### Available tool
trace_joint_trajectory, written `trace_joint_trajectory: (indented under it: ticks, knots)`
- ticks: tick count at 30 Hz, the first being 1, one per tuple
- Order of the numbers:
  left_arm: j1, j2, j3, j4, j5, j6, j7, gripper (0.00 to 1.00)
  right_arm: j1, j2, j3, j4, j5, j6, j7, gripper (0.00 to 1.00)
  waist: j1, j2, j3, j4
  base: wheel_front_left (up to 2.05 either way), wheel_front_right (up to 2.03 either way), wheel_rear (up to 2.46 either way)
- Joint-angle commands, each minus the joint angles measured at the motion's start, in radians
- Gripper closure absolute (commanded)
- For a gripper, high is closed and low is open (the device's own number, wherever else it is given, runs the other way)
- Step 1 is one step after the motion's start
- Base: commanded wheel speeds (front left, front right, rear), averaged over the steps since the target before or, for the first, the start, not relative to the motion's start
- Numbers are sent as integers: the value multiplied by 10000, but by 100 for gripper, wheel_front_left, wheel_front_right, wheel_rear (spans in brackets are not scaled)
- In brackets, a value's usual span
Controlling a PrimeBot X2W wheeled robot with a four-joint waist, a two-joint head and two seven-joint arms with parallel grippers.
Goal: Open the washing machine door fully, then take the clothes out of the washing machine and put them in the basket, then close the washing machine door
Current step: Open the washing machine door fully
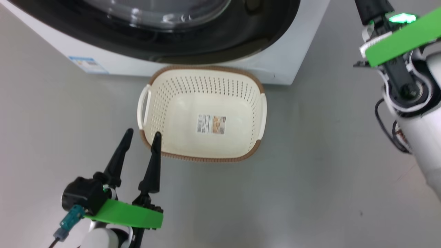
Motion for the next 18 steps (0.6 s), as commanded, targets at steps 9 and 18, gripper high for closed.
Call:
trace_joint_trajectory:
  ticks: [9, 18]
  knots:
    - [-581, 125, 138, -174, -136, -92, -122, 0, -1467, -216, 709, 262, 1692, 6, 1374, 100, -1, 0, 1212, 276, 0, 0, 0]
    - [-843, 125, -63, -163, -235, -125, -122, 0, -2423, -215, 736, 1206, 3042, 6, 3241, 100, -1, 0, 1560, 483, 0, 0, 0]
